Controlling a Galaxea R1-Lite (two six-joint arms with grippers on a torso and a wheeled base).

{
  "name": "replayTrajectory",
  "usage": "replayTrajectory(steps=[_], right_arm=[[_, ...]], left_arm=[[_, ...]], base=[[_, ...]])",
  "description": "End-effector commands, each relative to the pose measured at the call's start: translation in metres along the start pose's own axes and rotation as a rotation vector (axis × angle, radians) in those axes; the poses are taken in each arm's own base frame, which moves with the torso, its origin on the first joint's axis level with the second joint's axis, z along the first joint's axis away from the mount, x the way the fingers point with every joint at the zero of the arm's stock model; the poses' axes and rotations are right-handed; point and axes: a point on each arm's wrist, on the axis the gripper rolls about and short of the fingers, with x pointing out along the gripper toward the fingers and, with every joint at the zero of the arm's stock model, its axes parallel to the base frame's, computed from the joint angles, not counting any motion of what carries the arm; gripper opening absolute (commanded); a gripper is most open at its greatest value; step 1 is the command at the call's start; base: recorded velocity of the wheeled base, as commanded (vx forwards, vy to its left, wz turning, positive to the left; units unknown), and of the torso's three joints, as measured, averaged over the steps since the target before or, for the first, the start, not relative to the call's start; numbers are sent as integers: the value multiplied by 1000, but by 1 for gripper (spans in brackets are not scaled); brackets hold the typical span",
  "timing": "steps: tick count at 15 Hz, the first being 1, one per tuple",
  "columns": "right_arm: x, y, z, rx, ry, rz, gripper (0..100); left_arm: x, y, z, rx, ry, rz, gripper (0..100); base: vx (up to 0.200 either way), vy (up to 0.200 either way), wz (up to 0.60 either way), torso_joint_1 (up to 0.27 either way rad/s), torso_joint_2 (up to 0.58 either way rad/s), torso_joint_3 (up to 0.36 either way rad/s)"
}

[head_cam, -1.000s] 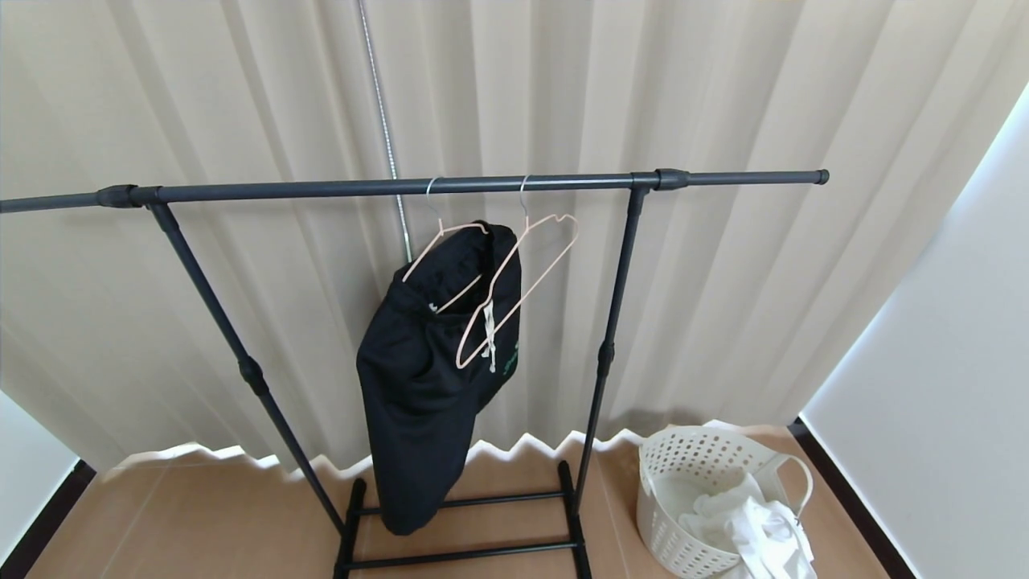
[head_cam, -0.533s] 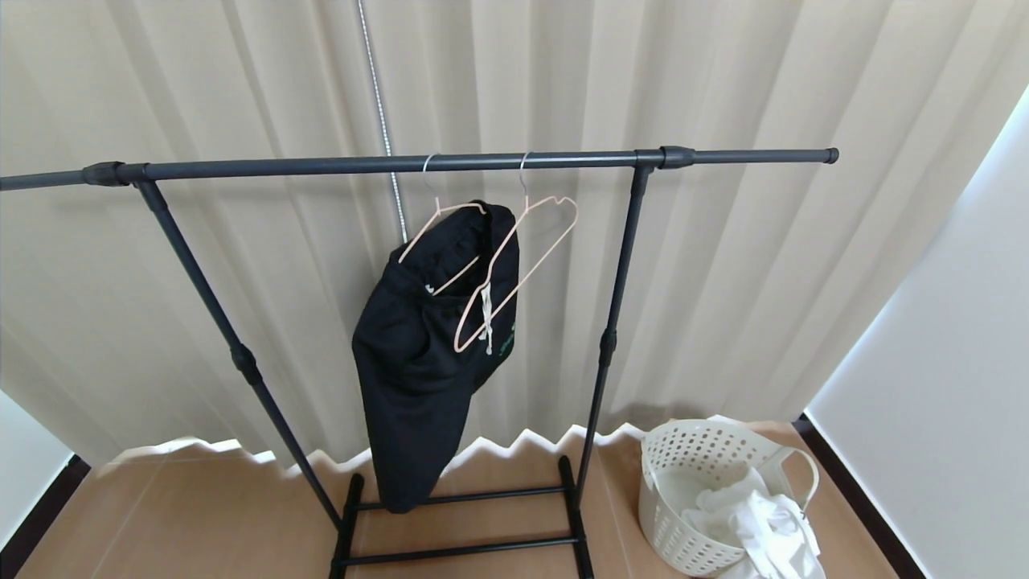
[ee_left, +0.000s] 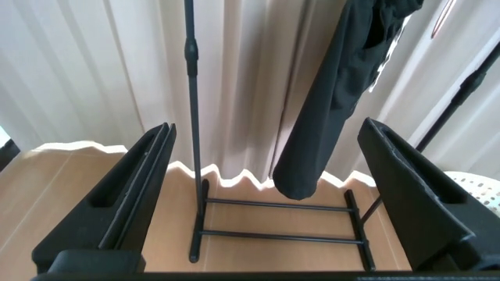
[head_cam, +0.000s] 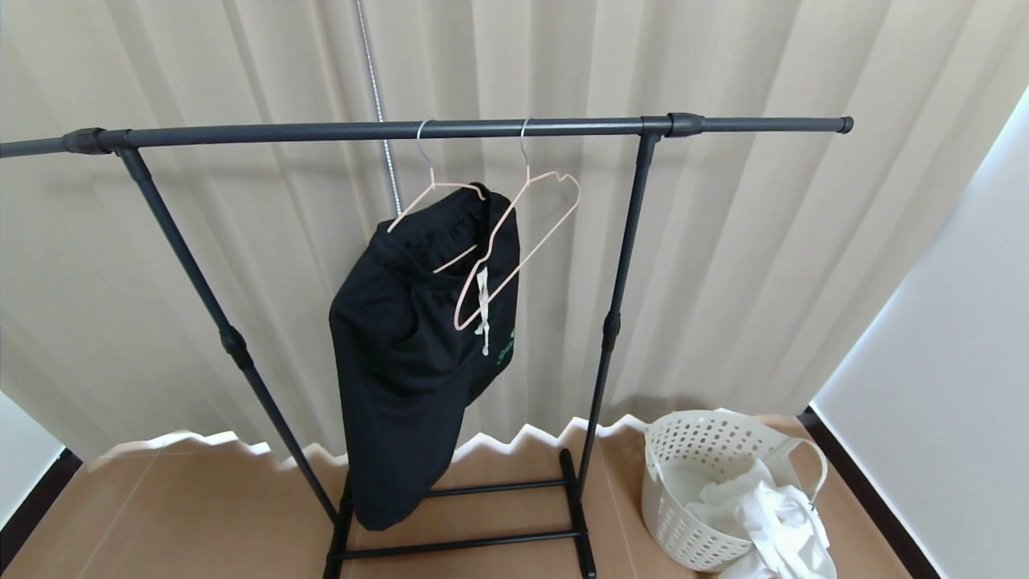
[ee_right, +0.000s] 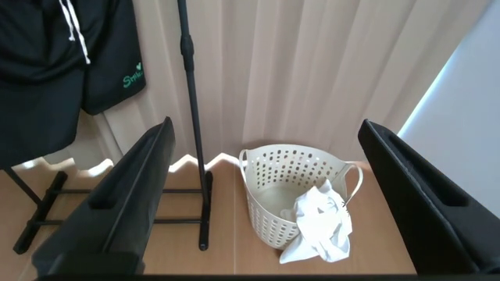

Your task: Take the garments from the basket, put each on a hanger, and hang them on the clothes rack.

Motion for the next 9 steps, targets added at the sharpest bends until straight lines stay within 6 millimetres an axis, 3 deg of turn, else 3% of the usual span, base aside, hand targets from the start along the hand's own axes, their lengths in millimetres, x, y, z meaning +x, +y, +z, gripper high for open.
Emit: replayTrajectory(steps=[1, 9], right_arm=[[0, 0, 0, 0, 2, 0, 100], [0, 0, 0, 0, 2, 0, 100]], left_arm=[[0, 0, 0, -1, 1, 1, 100], [0, 0, 0, -1, 1, 1, 100]], base=[[0, 0, 0, -159, 408, 232], [0, 0, 0, -193, 513, 320]])
